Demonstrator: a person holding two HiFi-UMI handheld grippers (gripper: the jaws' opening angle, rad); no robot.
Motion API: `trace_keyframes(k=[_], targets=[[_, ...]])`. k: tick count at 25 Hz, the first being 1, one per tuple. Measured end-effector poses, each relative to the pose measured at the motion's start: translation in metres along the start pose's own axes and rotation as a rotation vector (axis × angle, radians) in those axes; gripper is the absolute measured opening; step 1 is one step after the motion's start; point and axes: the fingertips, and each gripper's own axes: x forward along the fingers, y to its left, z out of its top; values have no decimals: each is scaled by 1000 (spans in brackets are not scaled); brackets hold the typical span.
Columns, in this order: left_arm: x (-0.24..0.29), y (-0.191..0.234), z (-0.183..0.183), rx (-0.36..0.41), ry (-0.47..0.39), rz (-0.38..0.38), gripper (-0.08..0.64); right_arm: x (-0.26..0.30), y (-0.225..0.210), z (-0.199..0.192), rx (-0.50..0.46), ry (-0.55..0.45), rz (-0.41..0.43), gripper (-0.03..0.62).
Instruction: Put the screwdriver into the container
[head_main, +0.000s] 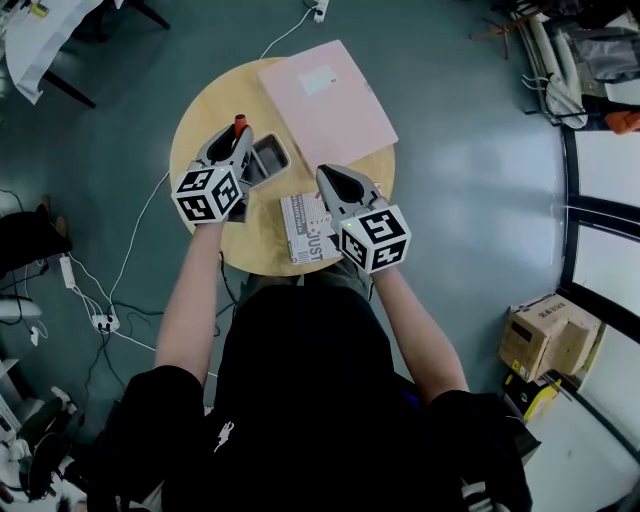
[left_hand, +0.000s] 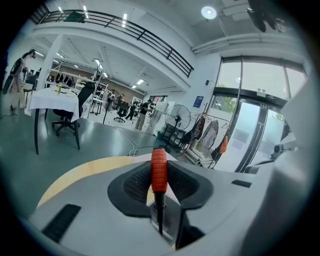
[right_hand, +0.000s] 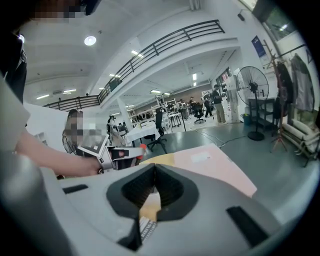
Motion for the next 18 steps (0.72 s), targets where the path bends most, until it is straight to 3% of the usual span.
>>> trace_keyframes(k=[7, 18], targets=[[9, 6, -7, -19, -3, 12, 98, 0, -2, -5, 27, 6, 2, 3], [22, 24, -40, -12, 86, 61, 100, 12, -1, -14, 27, 33, 11, 3]])
